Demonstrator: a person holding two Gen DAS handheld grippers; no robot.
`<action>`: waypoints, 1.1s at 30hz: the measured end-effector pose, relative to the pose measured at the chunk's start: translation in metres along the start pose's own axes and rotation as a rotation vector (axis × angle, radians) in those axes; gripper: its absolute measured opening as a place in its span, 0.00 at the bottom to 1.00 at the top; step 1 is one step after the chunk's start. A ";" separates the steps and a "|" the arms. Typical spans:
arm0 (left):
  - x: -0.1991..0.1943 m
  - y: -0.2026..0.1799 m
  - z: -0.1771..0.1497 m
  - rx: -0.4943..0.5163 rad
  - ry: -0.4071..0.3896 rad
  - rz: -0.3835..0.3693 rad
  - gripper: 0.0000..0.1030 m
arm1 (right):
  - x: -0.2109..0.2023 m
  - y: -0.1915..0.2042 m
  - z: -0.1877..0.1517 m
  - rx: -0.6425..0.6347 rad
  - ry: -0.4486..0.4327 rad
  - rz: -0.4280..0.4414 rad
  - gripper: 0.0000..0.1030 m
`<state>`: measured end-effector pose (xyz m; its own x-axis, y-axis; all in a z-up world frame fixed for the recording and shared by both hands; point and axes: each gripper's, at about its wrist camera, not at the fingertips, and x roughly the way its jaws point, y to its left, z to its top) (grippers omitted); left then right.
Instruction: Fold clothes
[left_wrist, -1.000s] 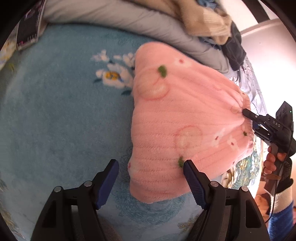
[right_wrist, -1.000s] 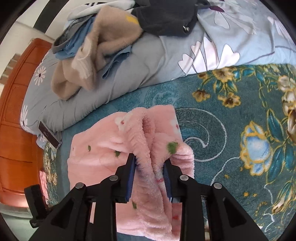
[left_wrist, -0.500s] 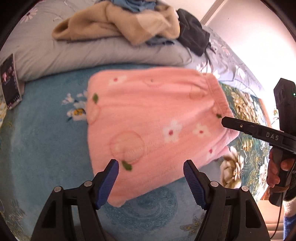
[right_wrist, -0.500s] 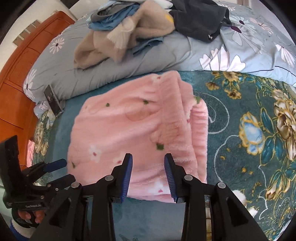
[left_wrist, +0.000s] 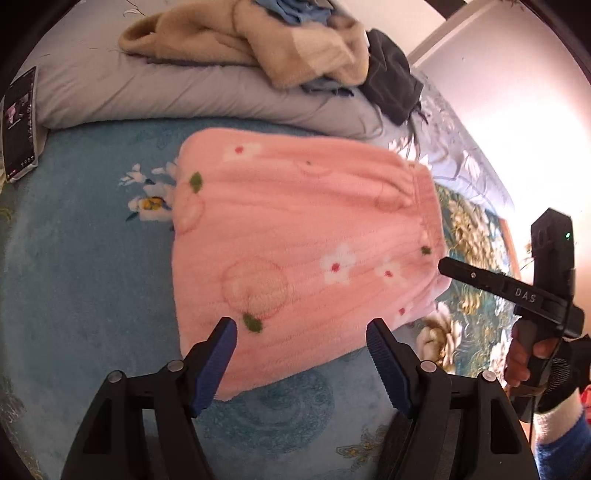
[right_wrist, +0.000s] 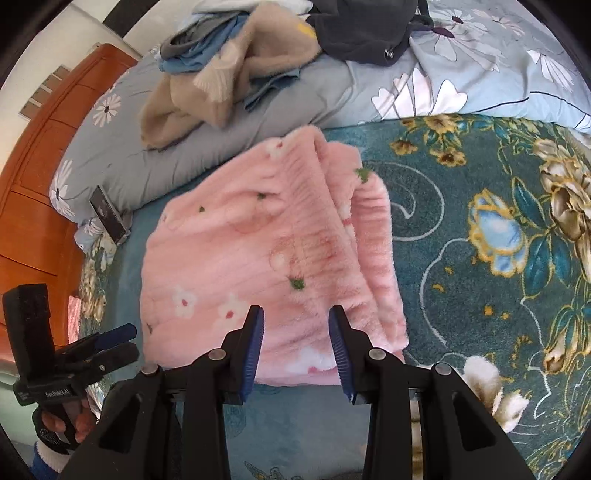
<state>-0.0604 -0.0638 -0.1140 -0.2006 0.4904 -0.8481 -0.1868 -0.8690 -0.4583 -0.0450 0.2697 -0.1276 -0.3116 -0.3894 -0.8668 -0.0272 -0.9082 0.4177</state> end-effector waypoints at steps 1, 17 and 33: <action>-0.005 0.008 0.005 -0.021 -0.022 0.001 0.78 | -0.004 -0.006 0.003 0.013 -0.020 0.003 0.55; 0.075 0.098 0.040 -0.352 0.052 -0.211 1.00 | 0.061 -0.092 0.032 0.249 0.046 0.231 1.00; 0.120 0.079 0.050 -0.288 0.145 -0.126 1.00 | 0.080 -0.063 0.051 0.001 0.091 0.338 1.00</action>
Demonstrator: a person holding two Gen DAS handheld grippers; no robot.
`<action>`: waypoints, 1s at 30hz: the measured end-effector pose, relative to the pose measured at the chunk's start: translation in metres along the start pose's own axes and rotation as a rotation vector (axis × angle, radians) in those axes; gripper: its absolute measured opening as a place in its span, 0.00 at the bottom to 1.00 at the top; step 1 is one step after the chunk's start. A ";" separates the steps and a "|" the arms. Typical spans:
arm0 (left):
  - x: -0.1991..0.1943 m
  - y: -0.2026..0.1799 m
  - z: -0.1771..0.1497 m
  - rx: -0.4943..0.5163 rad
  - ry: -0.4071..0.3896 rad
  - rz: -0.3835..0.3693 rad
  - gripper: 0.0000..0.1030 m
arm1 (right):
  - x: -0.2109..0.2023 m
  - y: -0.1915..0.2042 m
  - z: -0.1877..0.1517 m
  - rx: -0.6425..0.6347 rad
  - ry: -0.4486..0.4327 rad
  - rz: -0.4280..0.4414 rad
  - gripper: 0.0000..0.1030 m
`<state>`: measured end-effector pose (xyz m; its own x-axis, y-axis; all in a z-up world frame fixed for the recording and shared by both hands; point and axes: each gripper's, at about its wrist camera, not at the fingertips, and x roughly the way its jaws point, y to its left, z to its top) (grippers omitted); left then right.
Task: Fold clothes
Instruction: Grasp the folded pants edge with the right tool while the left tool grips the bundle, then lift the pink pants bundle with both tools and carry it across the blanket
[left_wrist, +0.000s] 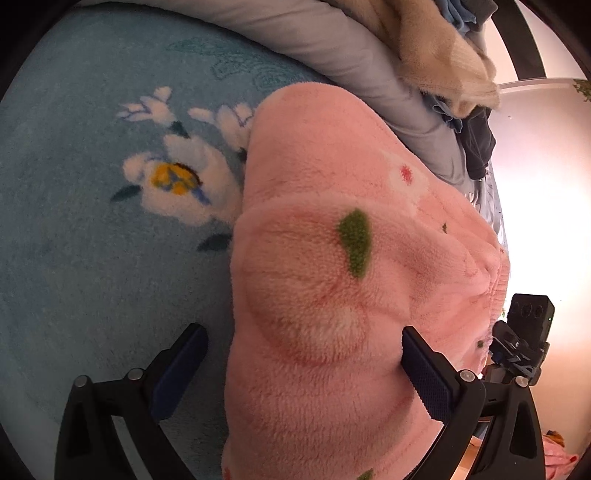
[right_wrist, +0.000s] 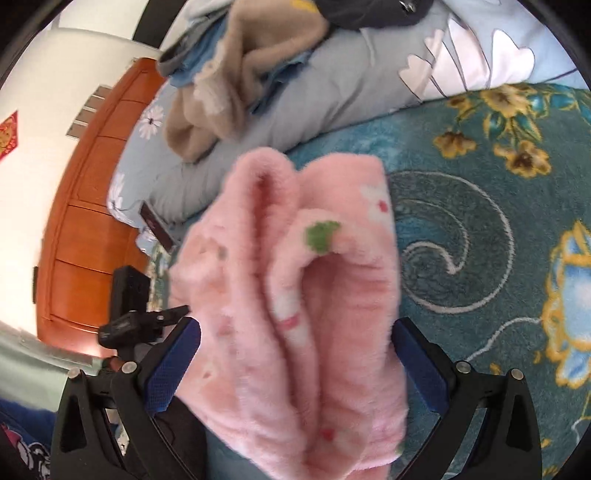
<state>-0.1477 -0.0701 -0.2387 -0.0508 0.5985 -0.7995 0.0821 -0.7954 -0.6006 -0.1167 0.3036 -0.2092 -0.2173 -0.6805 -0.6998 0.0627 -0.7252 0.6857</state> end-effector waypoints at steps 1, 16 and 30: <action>0.001 -0.002 0.001 0.006 0.008 0.006 1.00 | 0.003 -0.007 -0.001 0.026 0.007 -0.005 1.00; 0.014 -0.023 0.003 0.054 0.044 -0.056 0.93 | 0.019 -0.026 -0.004 0.166 0.035 0.088 0.84; 0.006 -0.062 0.002 0.132 0.005 0.029 0.45 | 0.009 0.006 -0.017 0.196 0.002 0.025 0.50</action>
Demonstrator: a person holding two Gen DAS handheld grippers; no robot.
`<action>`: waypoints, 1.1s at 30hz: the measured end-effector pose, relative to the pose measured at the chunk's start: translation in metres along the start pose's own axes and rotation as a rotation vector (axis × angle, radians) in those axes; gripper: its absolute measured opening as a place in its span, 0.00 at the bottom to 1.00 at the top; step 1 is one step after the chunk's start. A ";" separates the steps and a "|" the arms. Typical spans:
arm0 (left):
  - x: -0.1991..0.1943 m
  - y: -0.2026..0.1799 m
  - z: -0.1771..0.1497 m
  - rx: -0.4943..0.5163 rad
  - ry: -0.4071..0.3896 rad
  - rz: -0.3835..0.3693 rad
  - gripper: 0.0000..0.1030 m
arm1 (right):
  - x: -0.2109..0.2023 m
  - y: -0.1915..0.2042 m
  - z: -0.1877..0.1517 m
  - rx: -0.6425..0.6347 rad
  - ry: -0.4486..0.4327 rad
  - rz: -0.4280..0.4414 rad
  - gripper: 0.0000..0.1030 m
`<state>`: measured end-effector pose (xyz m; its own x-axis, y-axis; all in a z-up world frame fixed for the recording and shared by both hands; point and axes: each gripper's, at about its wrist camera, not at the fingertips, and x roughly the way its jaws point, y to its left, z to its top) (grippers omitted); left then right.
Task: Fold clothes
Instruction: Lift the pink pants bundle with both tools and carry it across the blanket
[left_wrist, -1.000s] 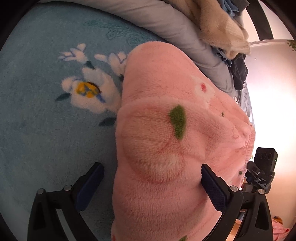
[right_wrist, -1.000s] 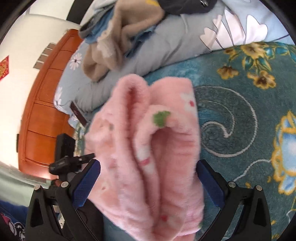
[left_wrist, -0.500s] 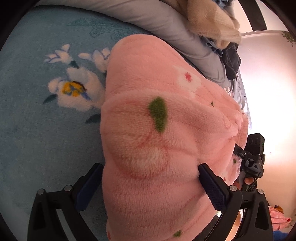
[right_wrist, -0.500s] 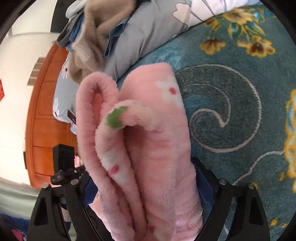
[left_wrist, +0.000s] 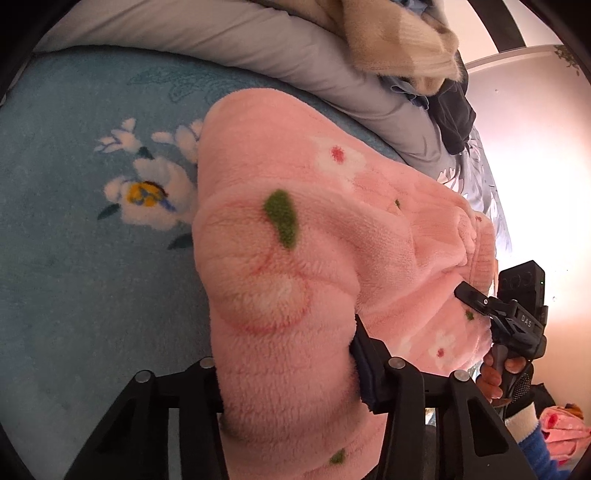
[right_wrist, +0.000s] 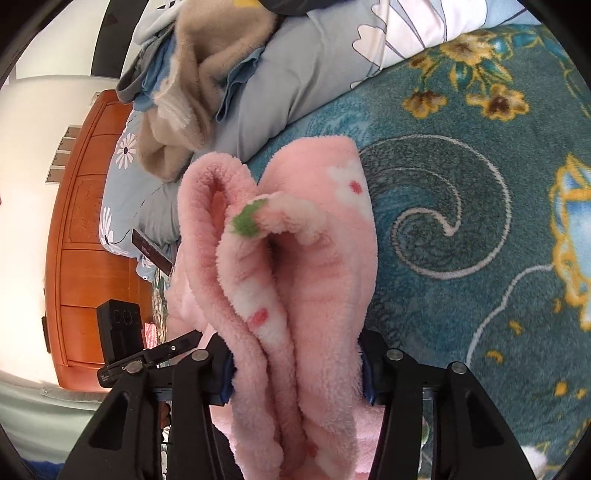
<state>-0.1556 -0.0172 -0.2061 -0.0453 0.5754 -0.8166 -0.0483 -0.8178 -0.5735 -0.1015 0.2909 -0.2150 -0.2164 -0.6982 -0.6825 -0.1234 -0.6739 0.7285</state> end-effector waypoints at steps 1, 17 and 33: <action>-0.004 -0.006 0.000 0.016 -0.005 0.003 0.43 | -0.002 0.005 -0.002 0.001 -0.006 -0.002 0.49; -0.139 0.034 -0.018 0.094 -0.140 0.036 0.42 | 0.001 0.138 -0.032 -0.157 0.008 -0.026 0.49; -0.321 0.327 -0.070 -0.186 -0.252 0.193 0.42 | 0.224 0.322 -0.105 -0.375 0.325 0.005 0.49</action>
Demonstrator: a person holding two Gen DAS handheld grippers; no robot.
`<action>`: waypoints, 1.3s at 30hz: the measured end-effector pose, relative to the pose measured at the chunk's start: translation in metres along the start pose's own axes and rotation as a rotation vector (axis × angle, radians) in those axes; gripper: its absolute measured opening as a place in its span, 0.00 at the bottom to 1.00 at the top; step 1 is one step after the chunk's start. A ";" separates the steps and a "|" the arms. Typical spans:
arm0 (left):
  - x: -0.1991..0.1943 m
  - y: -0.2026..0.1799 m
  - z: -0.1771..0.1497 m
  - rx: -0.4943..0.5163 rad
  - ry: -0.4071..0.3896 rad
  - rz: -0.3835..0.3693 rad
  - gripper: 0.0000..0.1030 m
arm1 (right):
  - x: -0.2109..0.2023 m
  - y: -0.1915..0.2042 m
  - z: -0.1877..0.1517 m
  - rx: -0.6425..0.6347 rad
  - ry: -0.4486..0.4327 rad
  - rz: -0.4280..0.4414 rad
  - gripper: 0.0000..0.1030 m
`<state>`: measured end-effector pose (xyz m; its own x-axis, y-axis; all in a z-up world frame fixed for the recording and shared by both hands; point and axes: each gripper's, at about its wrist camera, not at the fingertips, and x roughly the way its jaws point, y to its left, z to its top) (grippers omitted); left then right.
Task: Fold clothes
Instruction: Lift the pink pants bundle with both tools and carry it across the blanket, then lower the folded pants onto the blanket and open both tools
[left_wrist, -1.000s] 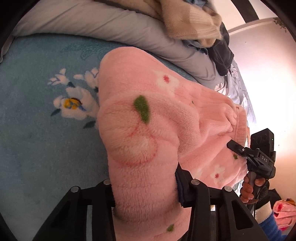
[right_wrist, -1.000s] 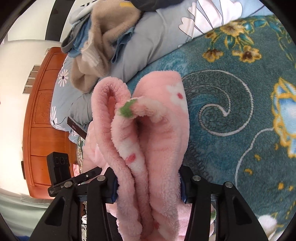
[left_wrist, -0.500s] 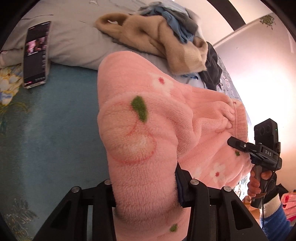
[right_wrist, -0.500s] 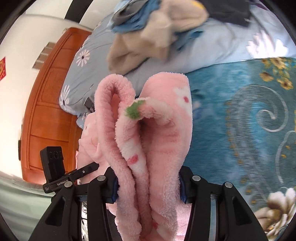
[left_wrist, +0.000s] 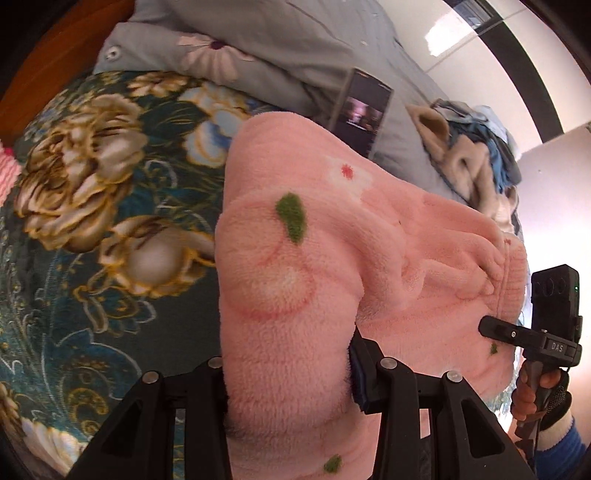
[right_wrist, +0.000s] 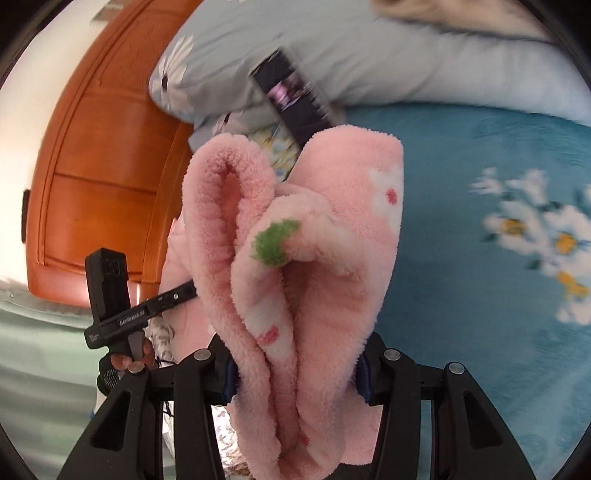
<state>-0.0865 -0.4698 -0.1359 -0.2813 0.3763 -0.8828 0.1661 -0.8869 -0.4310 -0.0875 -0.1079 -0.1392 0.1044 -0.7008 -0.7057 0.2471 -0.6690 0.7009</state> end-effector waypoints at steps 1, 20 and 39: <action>-0.003 0.016 0.003 -0.001 0.001 0.016 0.42 | 0.015 0.008 0.004 -0.008 0.017 0.002 0.49; 0.012 0.127 0.075 0.058 0.041 0.123 0.45 | 0.159 0.058 0.044 0.037 0.025 -0.005 0.49; -0.039 0.140 0.038 -0.050 -0.125 0.250 0.58 | 0.136 0.044 0.025 0.010 0.006 -0.068 0.59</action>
<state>-0.0879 -0.6185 -0.1543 -0.3396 0.1087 -0.9343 0.2906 -0.9326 -0.2142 -0.0867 -0.2386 -0.2015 0.0937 -0.6521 -0.7523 0.2444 -0.7175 0.6523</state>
